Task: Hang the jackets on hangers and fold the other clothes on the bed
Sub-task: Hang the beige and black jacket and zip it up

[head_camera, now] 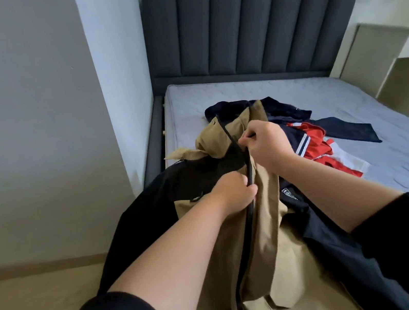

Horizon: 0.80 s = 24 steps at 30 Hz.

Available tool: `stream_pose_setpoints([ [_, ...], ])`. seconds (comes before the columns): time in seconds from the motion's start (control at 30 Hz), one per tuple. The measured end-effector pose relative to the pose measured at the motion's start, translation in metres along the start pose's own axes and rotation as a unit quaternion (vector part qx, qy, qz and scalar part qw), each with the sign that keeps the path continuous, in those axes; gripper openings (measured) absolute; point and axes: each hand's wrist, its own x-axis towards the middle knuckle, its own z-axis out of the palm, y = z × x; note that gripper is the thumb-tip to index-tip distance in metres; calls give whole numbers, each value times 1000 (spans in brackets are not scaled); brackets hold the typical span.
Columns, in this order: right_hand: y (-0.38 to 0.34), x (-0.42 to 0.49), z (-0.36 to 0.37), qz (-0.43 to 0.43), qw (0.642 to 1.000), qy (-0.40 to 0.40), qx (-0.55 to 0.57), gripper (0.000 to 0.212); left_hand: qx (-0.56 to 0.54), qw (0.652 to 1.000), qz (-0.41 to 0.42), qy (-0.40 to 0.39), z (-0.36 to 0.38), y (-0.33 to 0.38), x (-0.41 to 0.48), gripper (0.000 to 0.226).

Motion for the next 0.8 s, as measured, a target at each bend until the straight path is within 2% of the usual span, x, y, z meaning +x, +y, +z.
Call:
stream_pose_setpoints([
  [0.1,10,23,-4,54,997,56,-10,12,54,993,41,-93,15,6,-16,37],
  [0.17,14,43,-15,100,990,95,4,18,66,984,35,-159,32,8,-29,31],
  [0.3,15,51,-17,74,995,61,5,21,30,982,-5,-184,46,3,-31,26],
  [0.37,14,45,-8,58,998,-28,21,24,42,975,-20,-218,50,-5,-32,26],
  [0.4,15,42,-3,69,991,-105,52,30,46,968,-32,-244,54,-9,-34,25],
  [0.47,16,36,3,159,936,-276,152,45,44,955,-52,-288,64,-18,-43,25],
  [0.5,21,35,9,202,914,-315,160,51,40,951,-57,-300,68,-22,-46,27],
  [0.53,25,33,14,223,906,-331,144,53,32,950,-62,-306,71,-25,-47,28],
  [0.6,32,32,26,208,927,-311,28,40,19,948,-61,-312,71,-31,-46,30],
  [0.63,36,32,34,209,936,-284,8,34,25,947,-52,-315,69,-33,-45,31],
  [0.7,43,30,47,241,932,-271,29,36,39,950,-30,-308,64,-36,-42,35],
  [0.73,46,30,52,244,930,-274,24,37,26,956,-25,-290,61,-39,-39,38],
  [0.8,51,25,63,225,937,-268,-1,39,-73,974,-34,-211,51,-45,-30,43],
])
